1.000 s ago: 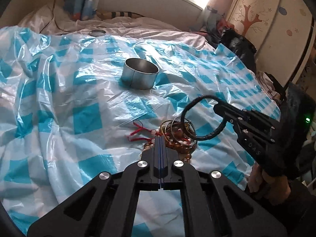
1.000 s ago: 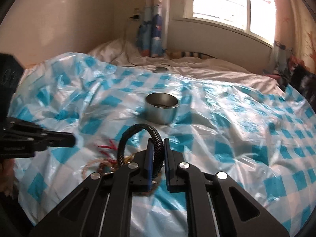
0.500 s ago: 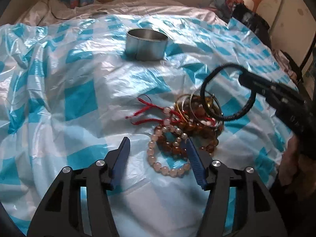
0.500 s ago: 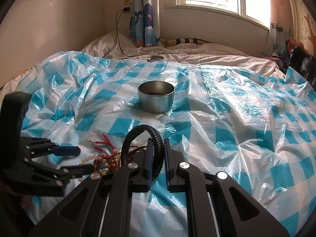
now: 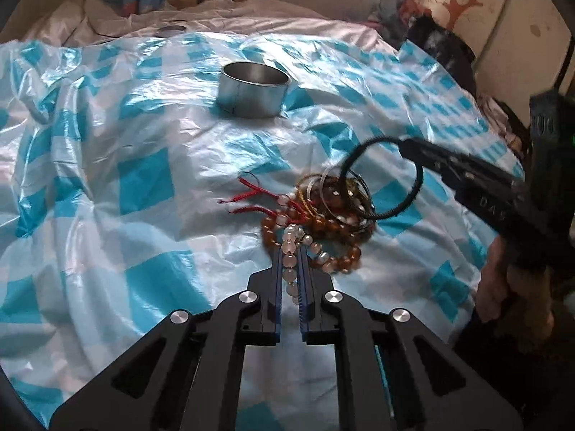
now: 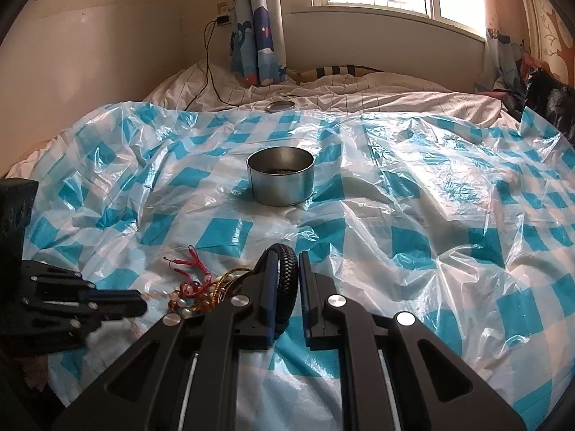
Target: Organize jewelry
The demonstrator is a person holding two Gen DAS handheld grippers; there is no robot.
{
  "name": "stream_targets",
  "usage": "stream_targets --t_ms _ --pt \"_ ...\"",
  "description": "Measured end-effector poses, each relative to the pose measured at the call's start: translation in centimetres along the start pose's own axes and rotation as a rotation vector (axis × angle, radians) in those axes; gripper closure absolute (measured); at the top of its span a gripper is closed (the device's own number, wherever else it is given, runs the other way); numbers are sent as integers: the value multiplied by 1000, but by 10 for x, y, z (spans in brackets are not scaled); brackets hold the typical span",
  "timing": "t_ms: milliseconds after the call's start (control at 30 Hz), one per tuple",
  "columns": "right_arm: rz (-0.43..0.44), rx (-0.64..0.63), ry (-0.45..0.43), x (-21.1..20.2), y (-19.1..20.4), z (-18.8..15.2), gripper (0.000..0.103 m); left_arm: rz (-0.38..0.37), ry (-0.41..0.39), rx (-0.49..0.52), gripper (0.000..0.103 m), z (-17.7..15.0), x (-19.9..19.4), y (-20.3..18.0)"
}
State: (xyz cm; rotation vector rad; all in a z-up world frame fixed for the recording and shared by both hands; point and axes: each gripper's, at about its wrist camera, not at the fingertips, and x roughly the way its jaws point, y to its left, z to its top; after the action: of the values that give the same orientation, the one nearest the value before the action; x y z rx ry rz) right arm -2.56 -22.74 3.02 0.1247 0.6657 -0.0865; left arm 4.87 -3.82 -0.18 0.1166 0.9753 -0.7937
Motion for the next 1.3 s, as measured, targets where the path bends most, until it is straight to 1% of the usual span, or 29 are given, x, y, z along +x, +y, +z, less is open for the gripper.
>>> stream_targets --t_ms 133,200,233,300,333,400,433,467,533,867,1067,1200,1300 --pt "-3 8 25 5 -1 -1 91 0 -17 -16 96 2 -4 4" --pt "4 20 71 13 -3 -3 83 10 -14 -15 96 2 -3 4" --pt "1 24 90 17 -4 -5 73 14 -8 -17 96 2 -1 5" --pt "-7 15 95 18 -3 -5 72 25 -2 -17 96 2 0 6" --pt "-11 13 97 19 -3 -6 72 26 -2 -18 96 2 0 6" --pt "-15 16 104 19 -4 -7 80 31 -4 -18 96 2 0 7" --pt "-13 21 105 19 -5 -7 87 32 -4 -18 96 2 0 7" --pt "-11 26 104 19 -6 -7 90 33 -4 -19 96 2 0 7" --pt "-10 26 92 16 -6 -7 91 32 -6 -19 96 2 0 7" --pt "-7 41 28 4 -8 -1 91 10 -39 -38 96 6 -8 10" --pt "5 75 -16 -2 -14 5 91 -11 -81 -12 96 14 -25 1" --pt "6 86 -14 7 -17 11 91 -25 -104 -7 96 31 -33 -5" --pt "26 105 -1 13 -21 14 91 -8 -108 18 96 56 -31 -12"
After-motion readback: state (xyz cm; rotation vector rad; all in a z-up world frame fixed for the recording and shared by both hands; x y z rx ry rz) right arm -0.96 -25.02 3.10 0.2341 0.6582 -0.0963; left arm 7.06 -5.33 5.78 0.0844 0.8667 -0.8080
